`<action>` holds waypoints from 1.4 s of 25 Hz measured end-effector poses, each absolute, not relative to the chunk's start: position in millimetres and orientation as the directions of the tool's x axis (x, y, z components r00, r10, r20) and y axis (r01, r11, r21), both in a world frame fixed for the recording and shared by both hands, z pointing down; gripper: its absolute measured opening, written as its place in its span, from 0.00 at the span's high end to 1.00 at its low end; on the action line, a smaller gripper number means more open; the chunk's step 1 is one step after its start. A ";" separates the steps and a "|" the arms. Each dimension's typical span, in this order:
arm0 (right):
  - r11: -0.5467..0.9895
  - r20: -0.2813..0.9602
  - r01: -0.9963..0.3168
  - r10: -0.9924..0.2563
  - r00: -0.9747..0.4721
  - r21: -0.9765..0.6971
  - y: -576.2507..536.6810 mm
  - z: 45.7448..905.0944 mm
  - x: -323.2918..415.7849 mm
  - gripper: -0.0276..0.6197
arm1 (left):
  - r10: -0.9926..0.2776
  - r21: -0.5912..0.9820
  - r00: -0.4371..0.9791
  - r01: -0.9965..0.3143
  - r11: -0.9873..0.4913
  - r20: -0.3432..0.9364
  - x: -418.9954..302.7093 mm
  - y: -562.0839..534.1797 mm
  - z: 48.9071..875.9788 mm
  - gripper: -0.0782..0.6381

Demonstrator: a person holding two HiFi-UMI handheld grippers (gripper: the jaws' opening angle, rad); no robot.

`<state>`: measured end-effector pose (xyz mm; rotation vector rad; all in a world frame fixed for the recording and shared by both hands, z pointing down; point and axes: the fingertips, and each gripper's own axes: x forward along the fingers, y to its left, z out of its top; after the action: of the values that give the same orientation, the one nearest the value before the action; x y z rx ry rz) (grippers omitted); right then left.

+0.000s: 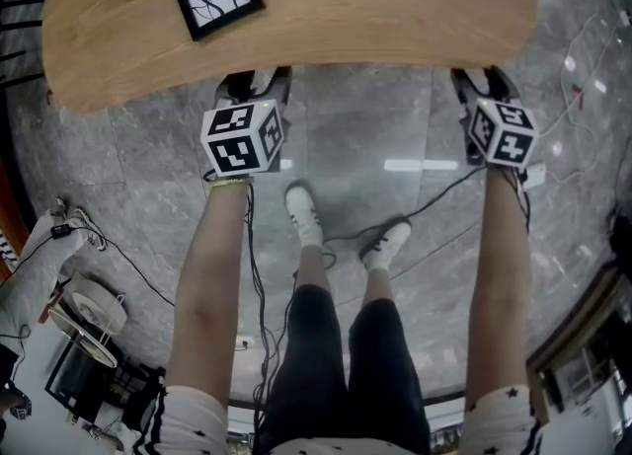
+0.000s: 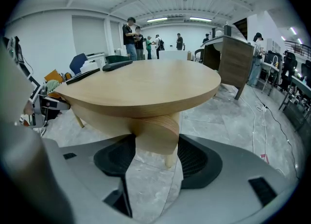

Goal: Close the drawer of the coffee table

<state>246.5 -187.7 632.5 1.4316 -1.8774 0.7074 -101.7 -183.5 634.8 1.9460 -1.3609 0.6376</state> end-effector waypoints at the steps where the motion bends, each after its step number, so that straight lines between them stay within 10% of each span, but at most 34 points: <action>1: 0.251 0.773 -0.968 -0.609 -0.178 -0.025 -188.7 632.5 246.3 0.54 | -0.616 0.244 0.335 -0.942 -0.231 0.713 -101.9 -184.6 634.8 0.56; 35: 0.217 0.730 -0.974 -0.657 -0.189 -0.056 -192.5 621.7 245.1 0.54 | -0.643 0.229 0.314 -0.950 -0.214 0.699 -105.7 -190.1 632.1 0.56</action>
<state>245.1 -192.5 621.7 1.5027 -1.9225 0.7165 -105.7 -190.1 632.1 1.9471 -1.4059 0.6194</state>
